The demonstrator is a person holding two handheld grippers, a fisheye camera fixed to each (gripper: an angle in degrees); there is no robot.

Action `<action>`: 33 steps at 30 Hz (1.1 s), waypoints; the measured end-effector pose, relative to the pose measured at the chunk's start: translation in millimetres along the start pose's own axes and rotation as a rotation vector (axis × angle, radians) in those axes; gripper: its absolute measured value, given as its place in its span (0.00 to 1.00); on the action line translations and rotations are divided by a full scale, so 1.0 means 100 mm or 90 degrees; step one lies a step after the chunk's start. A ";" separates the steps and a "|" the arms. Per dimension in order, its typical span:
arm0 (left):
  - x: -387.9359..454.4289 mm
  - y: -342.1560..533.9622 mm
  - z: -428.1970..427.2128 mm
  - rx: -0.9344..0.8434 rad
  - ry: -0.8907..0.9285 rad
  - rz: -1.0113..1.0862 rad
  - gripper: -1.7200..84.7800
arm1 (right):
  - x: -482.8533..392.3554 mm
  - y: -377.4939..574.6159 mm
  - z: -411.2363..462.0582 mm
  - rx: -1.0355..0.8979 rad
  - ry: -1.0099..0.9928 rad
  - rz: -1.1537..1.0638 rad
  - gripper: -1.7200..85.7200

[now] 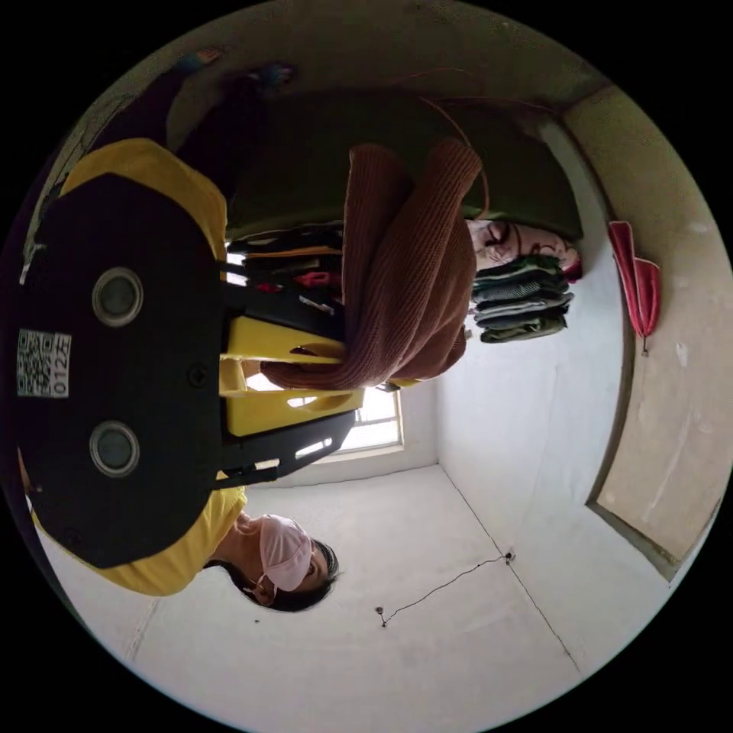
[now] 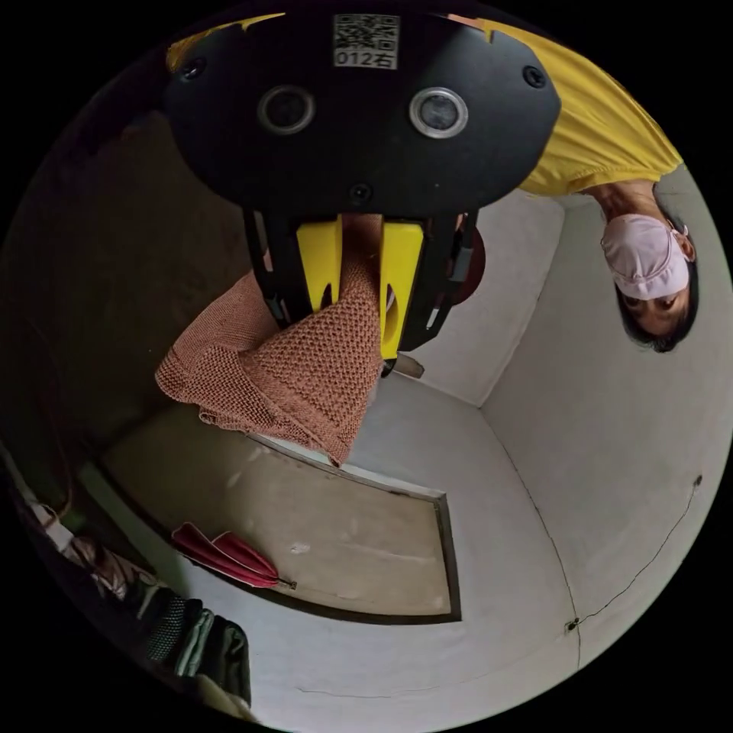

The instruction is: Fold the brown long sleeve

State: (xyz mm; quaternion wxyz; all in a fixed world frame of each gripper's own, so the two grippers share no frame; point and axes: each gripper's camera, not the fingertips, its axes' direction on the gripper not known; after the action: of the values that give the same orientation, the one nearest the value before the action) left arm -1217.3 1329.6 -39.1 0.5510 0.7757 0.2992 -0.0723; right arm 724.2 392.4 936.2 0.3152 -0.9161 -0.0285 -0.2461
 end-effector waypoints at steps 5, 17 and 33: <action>0.08 -0.73 -0.04 0.039 -0.028 0.023 0.11 | 0.98 -0.79 0.43 -0.025 -0.035 -0.013 0.06; -0.12 -2.76 0.53 -0.065 0.029 0.003 0.11 | 2.85 -2.19 0.51 0.067 0.054 -0.068 0.07; 1.02 -7.15 2.77 -0.373 0.112 0.163 0.11 | 4.11 -5.28 0.61 0.267 0.230 -0.207 0.07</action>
State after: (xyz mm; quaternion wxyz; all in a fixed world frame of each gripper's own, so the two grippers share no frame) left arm -1463.1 1272.5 -770.2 0.7273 0.6188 0.2539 0.1536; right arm 1001.7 808.5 1385.7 0.4534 -0.7563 -0.1681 -0.4406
